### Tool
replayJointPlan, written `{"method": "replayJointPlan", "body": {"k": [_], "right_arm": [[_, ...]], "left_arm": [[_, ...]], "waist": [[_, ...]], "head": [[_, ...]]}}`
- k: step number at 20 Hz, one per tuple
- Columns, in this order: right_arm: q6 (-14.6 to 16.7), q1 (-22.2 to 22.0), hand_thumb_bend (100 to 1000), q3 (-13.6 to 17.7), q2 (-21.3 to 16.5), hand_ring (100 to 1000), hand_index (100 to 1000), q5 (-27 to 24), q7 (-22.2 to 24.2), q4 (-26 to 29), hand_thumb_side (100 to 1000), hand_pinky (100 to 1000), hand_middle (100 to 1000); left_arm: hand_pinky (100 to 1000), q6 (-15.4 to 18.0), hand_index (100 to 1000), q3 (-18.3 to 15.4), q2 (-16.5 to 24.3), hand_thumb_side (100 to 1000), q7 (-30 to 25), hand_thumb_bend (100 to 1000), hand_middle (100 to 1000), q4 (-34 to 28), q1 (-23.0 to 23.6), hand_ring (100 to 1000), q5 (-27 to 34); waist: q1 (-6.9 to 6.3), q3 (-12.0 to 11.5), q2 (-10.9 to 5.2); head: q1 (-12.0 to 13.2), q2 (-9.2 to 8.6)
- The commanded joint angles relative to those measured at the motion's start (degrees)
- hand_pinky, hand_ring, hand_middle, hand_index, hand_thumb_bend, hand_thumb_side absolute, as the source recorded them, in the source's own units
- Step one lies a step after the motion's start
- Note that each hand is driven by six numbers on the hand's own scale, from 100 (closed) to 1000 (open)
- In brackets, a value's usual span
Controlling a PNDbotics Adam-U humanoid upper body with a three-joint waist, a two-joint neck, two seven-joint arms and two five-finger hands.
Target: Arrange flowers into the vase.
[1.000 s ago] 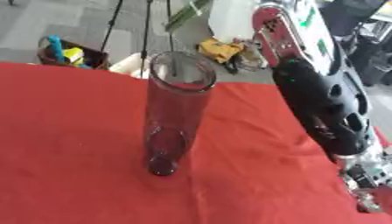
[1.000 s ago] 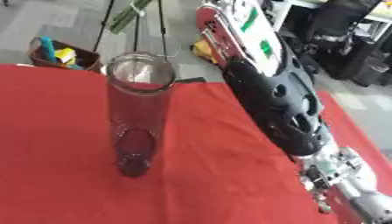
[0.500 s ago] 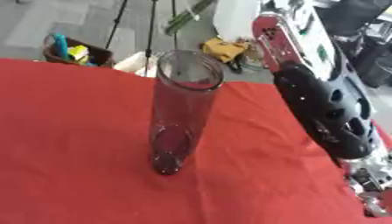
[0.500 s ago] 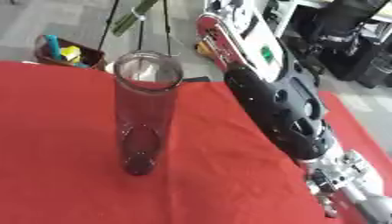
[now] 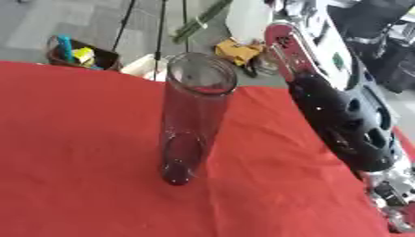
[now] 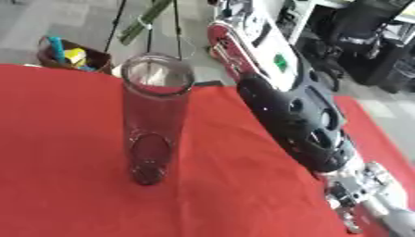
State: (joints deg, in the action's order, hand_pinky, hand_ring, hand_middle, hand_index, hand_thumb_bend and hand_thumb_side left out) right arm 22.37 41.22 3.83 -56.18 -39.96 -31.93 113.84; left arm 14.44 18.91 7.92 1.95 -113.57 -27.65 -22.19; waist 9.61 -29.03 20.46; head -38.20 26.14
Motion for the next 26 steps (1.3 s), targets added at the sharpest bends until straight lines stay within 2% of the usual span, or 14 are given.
{"method": "replayJointPlan", "body": {"k": [1, 7, 13, 20, 26], "right_arm": [[-1.2, 0.1, 100, 0.5, -1.6, 100, 100, 0.2, 1.4, 0.7, 749, 100, 100], [-3.5, -0.4, 100, 0.7, -2.0, 100, 100, 1.0, 2.8, 0.7, 751, 100, 100], [-3.6, -1.5, 100, 0.4, -2.3, 100, 100, 2.6, 3.7, 0.7, 752, 100, 100], [-4.2, -2.3, 100, -0.7, -2.2, 100, 100, 4.7, 6.0, 0.7, 758, 100, 100], [-6.1, -2.7, 100, -1.3, -2.0, 100, 100, 5.0, 8.7, 0.7, 763, 100, 100]], "left_arm": [[543, 0.0, 761, 0.7, -0.1, 710, -0.1, 100, 708, -1.0, -0.3, 701, 0.1], [543, 0.0, 761, 0.7, 0.0, 705, -0.1, 100, 708, -1.0, 0.0, 701, 0.3], [542, 0.1, 761, 0.6, 0.0, 700, -0.1, 100, 708, -1.0, 0.2, 701, 0.5], [541, 0.2, 761, 0.7, -0.1, 702, -0.3, 100, 709, -1.0, 0.1, 702, 0.5], [540, 0.2, 761, 0.7, -0.2, 701, -0.4, 100, 709, -1.0, 0.0, 703, 0.4]], "waist": [[-0.71, 0.2, -1.42], [-1.25, 0.7, -2.02], [-1.65, 0.8, -2.37], [-1.59, 0.8, -2.01], [-1.40, 0.7, -1.63]], "head": [[0.1, -0.10], [-0.2, 0.22], [-0.6, 0.06], [-1.2, 0.00], [-1.4, -0.01]]}}
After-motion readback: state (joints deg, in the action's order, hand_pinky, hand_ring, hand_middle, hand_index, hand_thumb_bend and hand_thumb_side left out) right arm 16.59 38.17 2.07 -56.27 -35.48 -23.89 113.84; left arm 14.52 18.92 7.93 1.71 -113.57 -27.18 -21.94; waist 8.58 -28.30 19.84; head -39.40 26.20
